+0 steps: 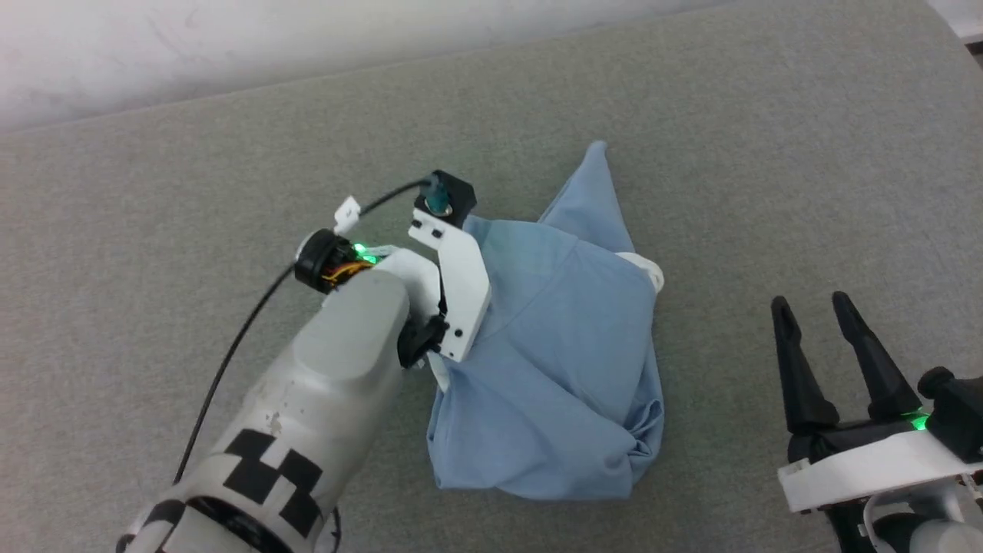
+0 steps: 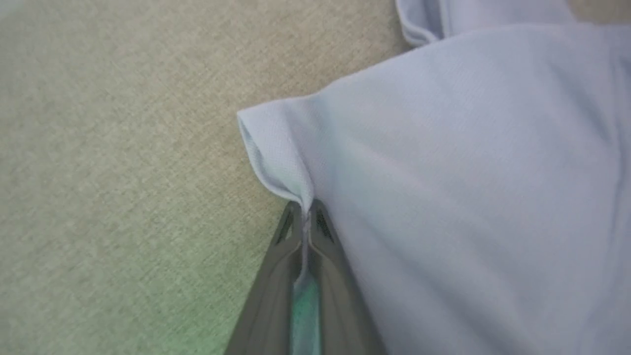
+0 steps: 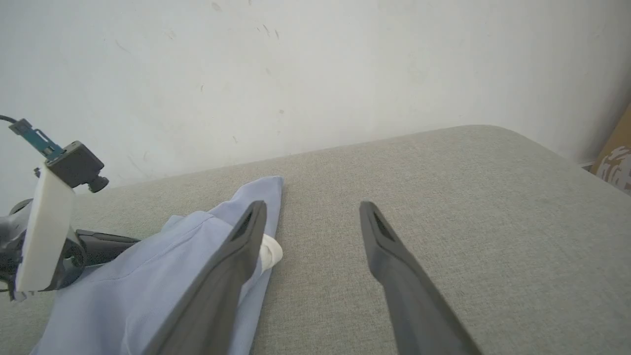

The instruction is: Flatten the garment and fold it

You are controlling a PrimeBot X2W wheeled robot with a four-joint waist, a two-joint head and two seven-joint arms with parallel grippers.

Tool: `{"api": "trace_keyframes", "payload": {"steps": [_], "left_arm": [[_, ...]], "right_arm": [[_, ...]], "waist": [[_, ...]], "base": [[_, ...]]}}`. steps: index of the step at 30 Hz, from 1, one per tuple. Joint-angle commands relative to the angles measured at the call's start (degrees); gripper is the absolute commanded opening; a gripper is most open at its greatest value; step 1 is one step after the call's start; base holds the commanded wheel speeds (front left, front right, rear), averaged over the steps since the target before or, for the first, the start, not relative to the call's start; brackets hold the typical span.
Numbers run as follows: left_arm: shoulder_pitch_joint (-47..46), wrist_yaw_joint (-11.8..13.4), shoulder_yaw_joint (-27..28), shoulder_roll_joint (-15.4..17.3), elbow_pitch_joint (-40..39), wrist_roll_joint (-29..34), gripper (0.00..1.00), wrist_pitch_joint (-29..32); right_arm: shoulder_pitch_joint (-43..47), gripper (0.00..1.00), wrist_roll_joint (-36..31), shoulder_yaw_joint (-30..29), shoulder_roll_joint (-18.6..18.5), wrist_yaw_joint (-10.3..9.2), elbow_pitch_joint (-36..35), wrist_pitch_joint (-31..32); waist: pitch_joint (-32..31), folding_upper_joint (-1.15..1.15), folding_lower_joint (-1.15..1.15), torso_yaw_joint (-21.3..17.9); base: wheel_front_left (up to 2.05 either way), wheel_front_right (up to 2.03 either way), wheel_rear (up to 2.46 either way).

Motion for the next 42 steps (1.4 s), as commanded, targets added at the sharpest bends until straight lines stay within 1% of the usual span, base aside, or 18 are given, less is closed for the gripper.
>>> {"api": "trace_keyframes", "payload": {"steps": [1,4,7,8,10,12,15,18,21,24,26,29,31,34,38,40,42], "left_arm": [[1.9,0.8,-0.4,-0.3,0.0,0.3,0.0,-3.3],[1.9,2.8,1.5,0.3,-2.7,0.1,0.0,-12.9],[3.3,5.4,3.7,2.5,-6.9,-0.2,0.0,-20.2],[3.3,5.4,3.7,2.5,-6.9,-0.2,0.0,-20.2],[5.6,7.4,5.1,4.9,-10.4,-0.5,0.0,-23.2],[9.2,9.8,7.0,8.0,-14.8,-1.3,0.0,-24.5],[18.0,14.6,11.0,13.4,-22.8,-3.6,0.0,-24.6],[30.2,20.9,15.8,18.2,-32.1,-7.0,0.0,-23.0],[43.3,27.7,19.9,21.3,-41.9,-9.9,0.0,-21.0],[54.7,33.5,22.9,23.2,-49.9,-11.9,0.0,-19.0],[59.8,35.5,23.8,23.6,-54.3,-12.9,0.0,-18.1],[63.0,36.1,24.3,23.2,-57.8,-14.3,0.0,-17.8],[63.0,35.8,24.5,22.4,-58.6,-14.4,1.0,-19.1],[61.5,34.7,24.6,21.7,-58.6,-13.6,1.0,-22.5],[58.4,32.9,25.2,21.3,-58.7,-10.5,1.0,-30.5],[57.1,32.4,25.4,21.0,-59.0,-9.1,1.0,-33.5],[55.7,31.6,25.4,20.4,-59.5,-7.6,1.0,-35.1]], "right_arm": [[0.1,1.0,0.3,-0.3,0.2,-0.05,0.0,0.1],[0.7,1.0,0.3,-1.5,0.2,-0.05,0.3,0.7],[1.5,1.0,0.5,-2.5,0.2,-0.05,0.8,1.1],[1.5,1.0,0.5,-2.5,0.2,-0.05,0.8,1.1],[2.1,1.0,0.7,-2.9,0.2,-0.05,1.0,1.4],[2.8,1.0,0.6,-3.4,0.2,-0.05,0.9,1.6],[3.6,1.0,0.6,-3.6,0.2,-0.05,0.8,1.9],[4.2,1.0,0.6,-3.7,0.2,-0.05,0.5,2.2],[5.0,1.0,0.7,-4.5,0.2,-0.05,0.3,2.3],[5.6,1.0,0.7,-4.9,0.2,-0.05,0.5,2.8],[5.9,1.0,0.6,-5.3,0.2,-0.05,0.4,2.8],[5.7,1.0,0.4,-5.5,0.2,-0.05,0.5,3.1],[5.4,1.0,0.2,-5.6,0.2,-0.05,0.7,3.4],[4.8,1.0,-0.2,-5.7,0.2,-0.05,1.1,3.8],[3.7,1.0,-0.7,-6.1,0.1,-0.05,2.6,4.8],[2.8,1.0,-0.2,-6.5,-0.4,-0.05,4.4,6.1],[1.5,1.0,0.6,-7.0,-1.4,-0.05,7.4,8.2]], "waist": [[-1.6,0.0,0.0,1.6],[-3.8,0.0,0.0,3.3],[-5.6,0.0,0.0,5.5],[-5.6,0.0,0.0,5.5],[-6.9,0.0,0.0,6.7],[-7.8,0.0,0.0,8.0],[-8.9,0.0,0.0,9.0],[-9.3,0.0,0.0,9.3],[-9.3,0.0,0.0,10.1],[-9.6,0.0,0.0,10.7],[-9.6,0.0,0.0,11.3],[-9.6,0.0,0.0,11.7],[-9.8,0.0,0.0,11.9],[-10.1,0.0,0.0,12.2],[-10.5,0.0,0.0,12.8],[-10.5,0.0,0.0,13.2],[-10.6,0.0,0.0,13.7]], "base": [[0.0,0.0,0.0],[0.0,0.0,0.0],[0.0,0.0,0.0],[0.0,0.0,0.0],[0.0,0.0,0.0],[0.0,0.0,0.0],[0.0,0.0,0.0],[0.0,0.0,0.0],[0.0,0.0,0.0],[0.0,0.0,0.0],[0.0,0.0,0.0],[0.0,0.0,0.0],[0.0,0.0,0.0],[0.0,0.0,0.0],[0.0,0.0,0.0],[0.0,0.0,0.0],[0.0,0.0,0.0]]}}
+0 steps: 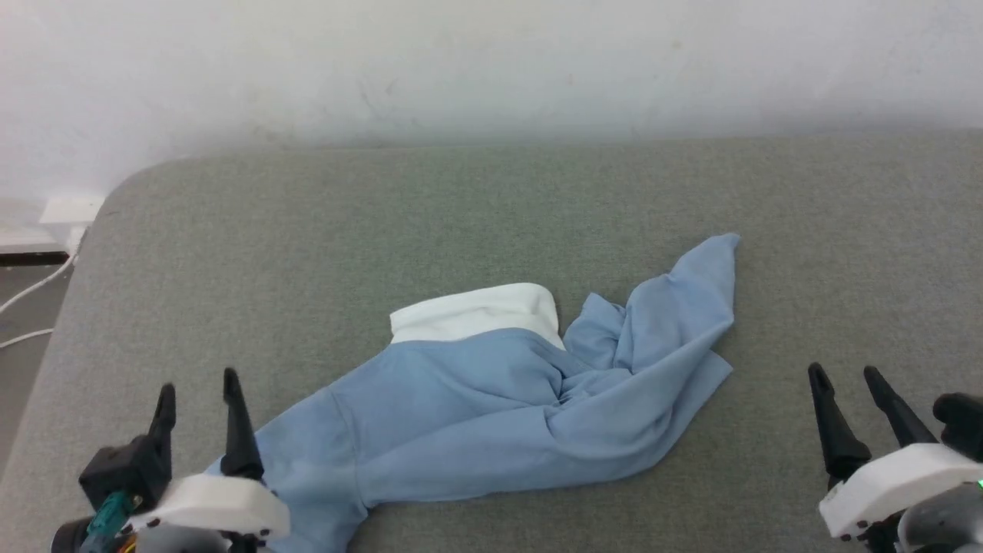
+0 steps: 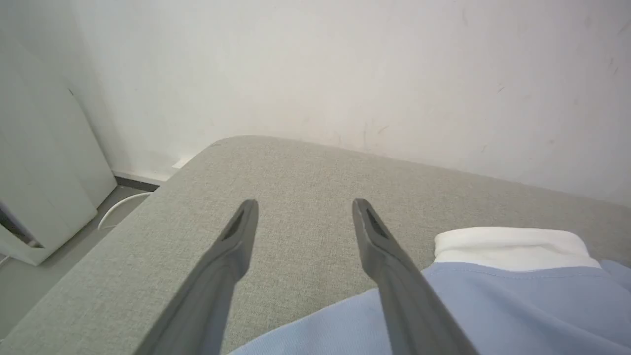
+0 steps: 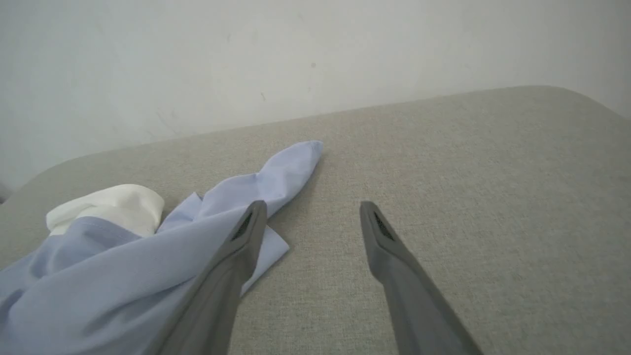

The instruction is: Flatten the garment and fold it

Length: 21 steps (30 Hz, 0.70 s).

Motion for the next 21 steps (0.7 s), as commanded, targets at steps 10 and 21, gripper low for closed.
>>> {"api": "trace_keyframes", "payload": {"steps": [10,21], "left_arm": [[-5.7,-5.9,-2.0,-5.2,-6.0,10.2,1.0,-1.6],[-9.8,-11.9,-4.3,-8.4,-6.1,17.0,1.0,-1.6]], "right_arm": [[-17.9,1.0,9.1,0.5,-7.1,-0.05,21.3,10.3],[-37.8,1.0,18.5,11.0,-13.3,-0.05,37.5,28.3]], "waist": [[3.6,0.0,0.0,3.9],[9.3,0.0,0.0,7.4]], "base": [[0.0,0.0,0.0],[0.0,0.0,0.0]]}}
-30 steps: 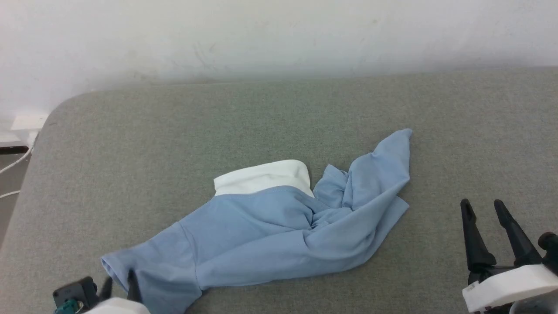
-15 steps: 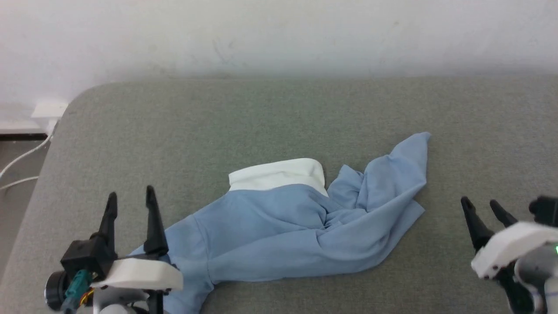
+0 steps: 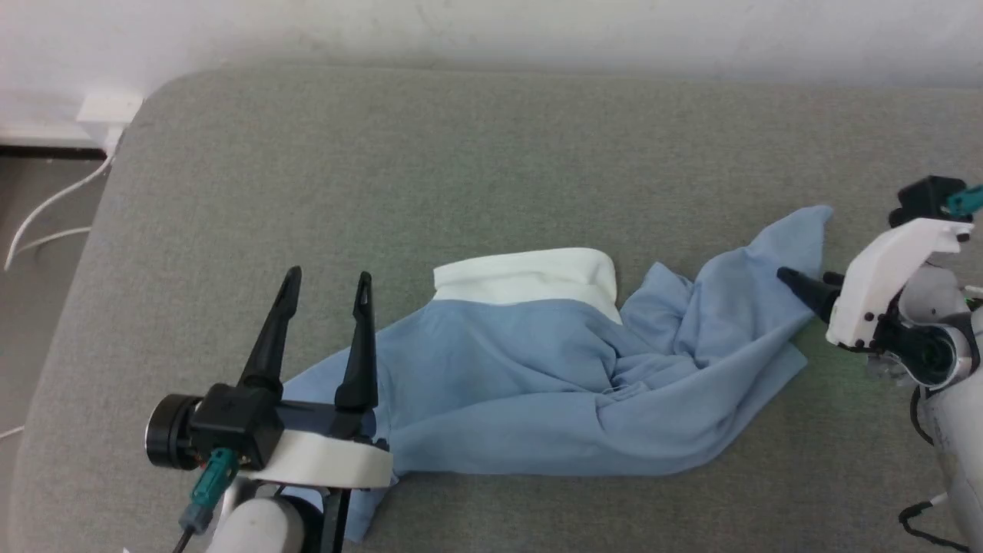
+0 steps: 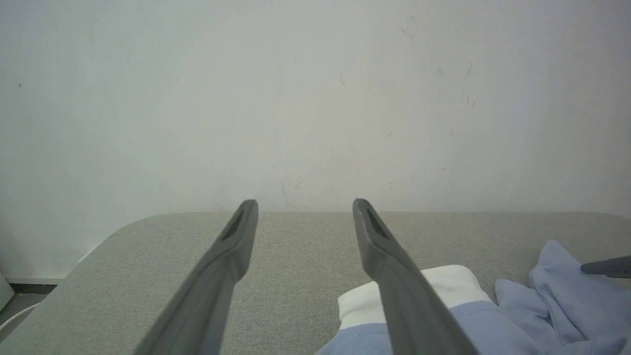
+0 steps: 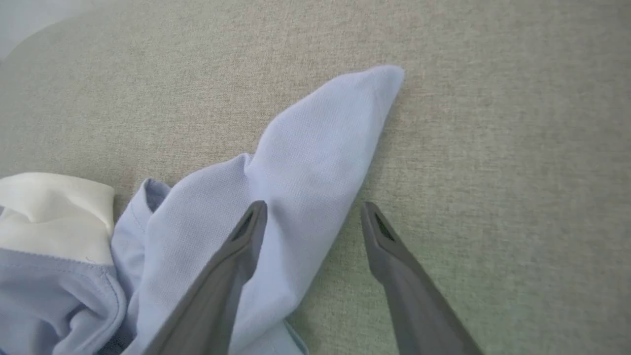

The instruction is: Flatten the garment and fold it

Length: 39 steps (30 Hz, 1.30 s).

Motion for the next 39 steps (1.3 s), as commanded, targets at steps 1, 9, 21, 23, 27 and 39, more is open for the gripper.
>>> {"api": "trace_keyframes", "payload": {"steps": [1,9,21,23,27,39], "left_arm": [[-0.9,-0.5,0.3,-0.3,0.5,0.6,1.0,-0.3],[-1.0,-1.9,1.5,-2.5,2.6,1.7,1.0,-0.3],[3.2,-2.9,5.5,-3.7,4.3,2.0,1.0,-0.3],[4.1,-2.9,6.0,-3.8,4.3,1.9,1.0,-0.3],[6.4,-2.9,7.0,-3.7,4.4,1.7,1.0,-0.3],[9.6,-2.9,8.9,-2.7,5.6,0.5,1.0,-0.1]], "right_arm": [[-1.1,1.0,0.7,1.3,-0.3,-0.05,1.3,1.6],[-2.5,0.0,4.7,7.9,-1.7,-0.05,8.0,12.1],[4.9,0.0,9.0,7.1,-9.3,-0.05,-12.1,-7.7],[11.4,0.0,8.3,3.6,-10.5,-0.05,-17.6,-9.7],[28.9,0.0,5.6,-6.1,-7.7,-0.05,-28.8,-9.6],[56.5,1.0,-2.6,-18.5,12.8,-0.05,-44.4,-0.8]], "waist": [[1.7,0.0,-0.02,1.7],[1.5,0.0,-0.02,2.1],[-4.7,0.0,-0.02,-2.4],[-5.8,0.0,-0.02,-3.1],[-7.9,0.0,-0.02,-4.8],[-9.9,0.0,-0.02,-7.5]], "base": [[0.0,0.0,0.0],[0.0,0.0,0.0],[0.0,0.0,0.0],[0.0,0.0,0.0],[0.0,0.0,0.0],[0.0,0.0,0.0]]}}
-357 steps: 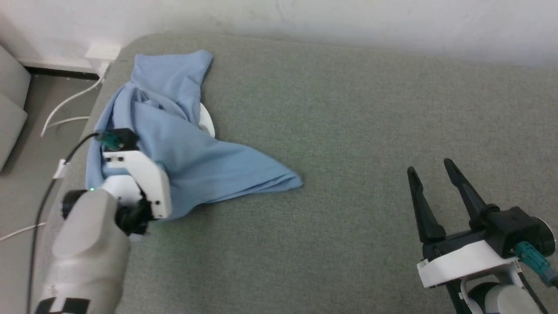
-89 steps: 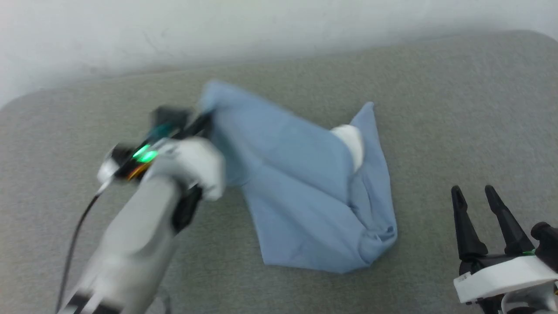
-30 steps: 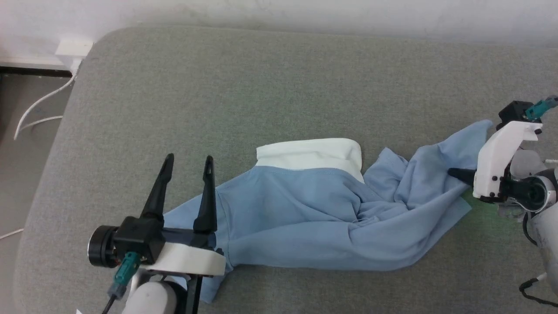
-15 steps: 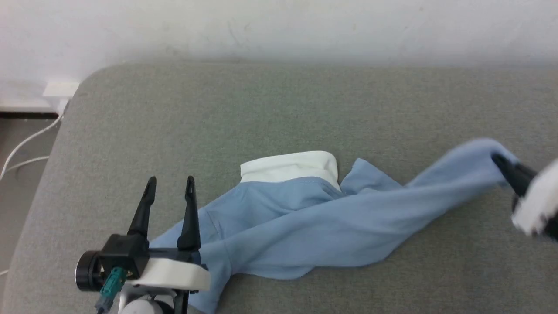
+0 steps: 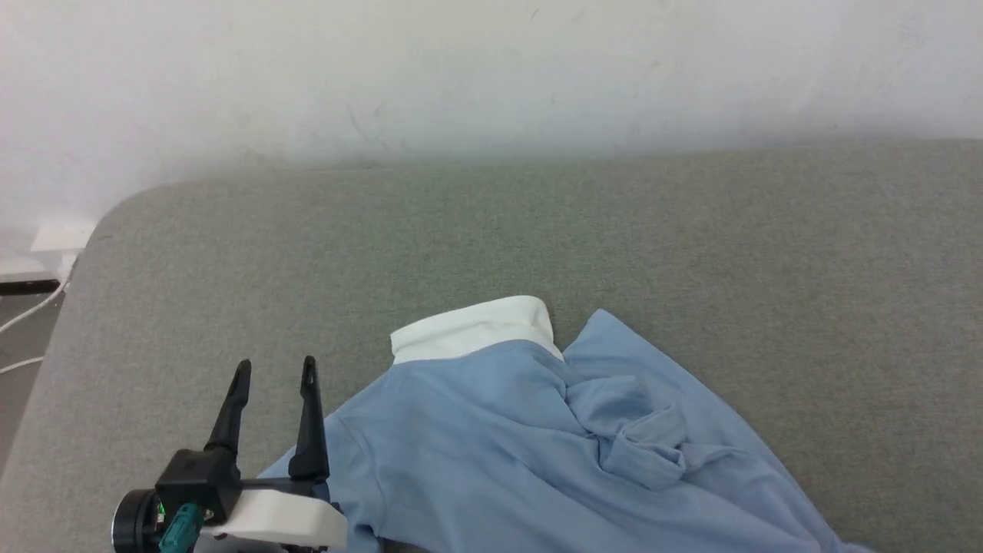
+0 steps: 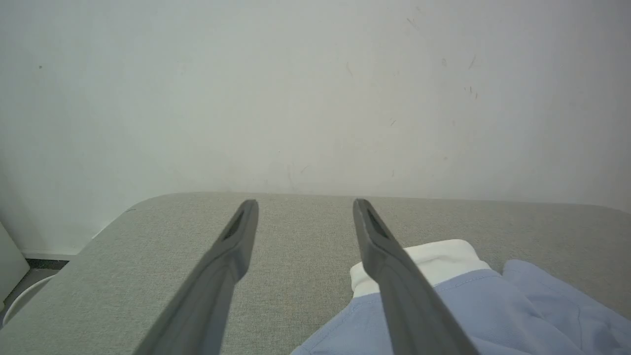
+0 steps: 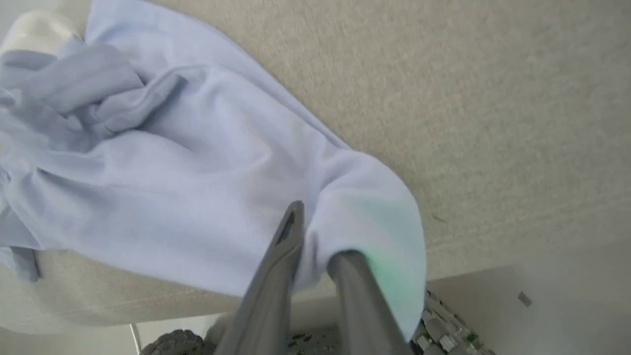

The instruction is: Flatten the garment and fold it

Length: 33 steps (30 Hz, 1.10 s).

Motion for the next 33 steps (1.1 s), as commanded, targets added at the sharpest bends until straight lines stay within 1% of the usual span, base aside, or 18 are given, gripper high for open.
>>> {"api": "trace_keyframes", "payload": {"steps": [1,4,6,8,9,13,18,22,26,27,28,29,30,33], "left_arm": [[0.3,-0.2,0.1,0.2,0.2,-0.3,1.0,0.0],[0.4,-0.1,-0.1,0.2,0.1,-0.3,1.0,0.4],[0.1,-0.3,-0.2,0.2,0.4,-0.5,1.0,0.4],[-0.3,-0.3,-0.5,0.0,0.5,-0.5,1.0,0.3],[-0.5,-0.4,-0.6,-0.2,0.5,-0.6,1.0,0.3],[-1.2,-0.4,-0.9,-0.5,0.7,-0.5,1.0,0.2],[-1.6,-0.3,-0.9,-1.0,0.9,-0.6,1.0,0.0],[-2.1,-0.3,-0.8,-1.3,0.9,-0.5,1.0,-0.1],[-2.8,-0.5,-1.0,-1.8,1.1,-0.3,1.0,-0.2],[-2.9,-0.5,-1.1,-1.9,1.2,-0.3,1.0,-0.2],[-2.9,-0.6,-1.1,-2.1,1.3,-0.2,1.0,-0.2],[-3.0,-0.6,-1.1,-2.2,1.3,-0.1,1.0,-0.2],[-3.1,-0.6,-1.1,-2.3,1.4,-0.1,1.0,-0.2],[-3.2,-0.8,-1.0,-2.5,1.7,0.0,1.0,-0.3]], "right_arm": [[-1.3,1.0,-0.2,-0.4,-0.1,-0.05,-0.9,-1.0],[-4.6,1.0,-1.2,-2.7,0.4,-0.05,-2.7,-7.4],[-7.3,1.0,-2.3,-3.9,0.1,-0.05,-3.5,-11.5],[-9.8,1.0,-3.5,-3.1,-1.2,-0.05,-3.7,-13.7],[-10.8,1.0,-3.8,-1.7,-2.3,-0.05,-3.5,-14.0],[-13.9,1.0,-3.5,8.2,-7.8,-0.05,-3.3,-11.9],[-17.5,1.0,-1.1,20.2,-13.3,-0.05,-5.3,-7.5],[-21.0,1.0,0.1,28.4,-17.0,-0.05,-6.1,-3.6],[-24.0,1.0,1.6,34.1,-20.7,-0.05,-3.7,1.6],[-24.3,0.9,1.6,35.0,-21.5,-0.05,-2.7,3.1],[-24.8,0.53,1.5,35.8,-22.3,-0.05,-1.8,4.3],[-25.6,0.31,1.2,36.2,-22.8,-0.05,-1.3,4.6],[-26.0,0.0,1.5,36.5,-22.9,-0.05,-0.6,4.7],[-27.8,0.0,2.2,36.3,-22.9,-0.05,0.3,3.1]], "waist": [[-0.4,0.0,0.02,-0.4],[-0.3,0.0,0.02,-0.2],[-0.1,0.0,0.02,0.3],[0.1,0.0,0.02,1.0],[0.3,0.0,0.02,1.6],[0.7,0.0,0.02,3.3],[1.4,0.0,0.02,4.8],[2.5,0.0,0.02,5.3],[3.5,0.0,0.02,5.7],[3.6,0.0,0.02,5.8],[3.8,0.0,0.02,5.8],[3.9,0.0,0.02,5.8],[4.0,0.0,0.02,5.8],[4.1,0.0,0.02,5.8]], "base": [[0.0,0.0,0.0],[0.0,0.0,0.0],[0.0,0.0,0.0],[0.0,0.0,0.0],[0.0,0.0,0.0],[0.0,0.0,0.0],[0.0,0.0,0.0],[0.0,0.0,0.0],[0.0,0.0,0.0],[0.0,0.0,0.0],[0.0,0.0,0.0],[0.0,0.0,0.0],[0.0,0.0,0.0],[0.0,0.0,0.0]]}}
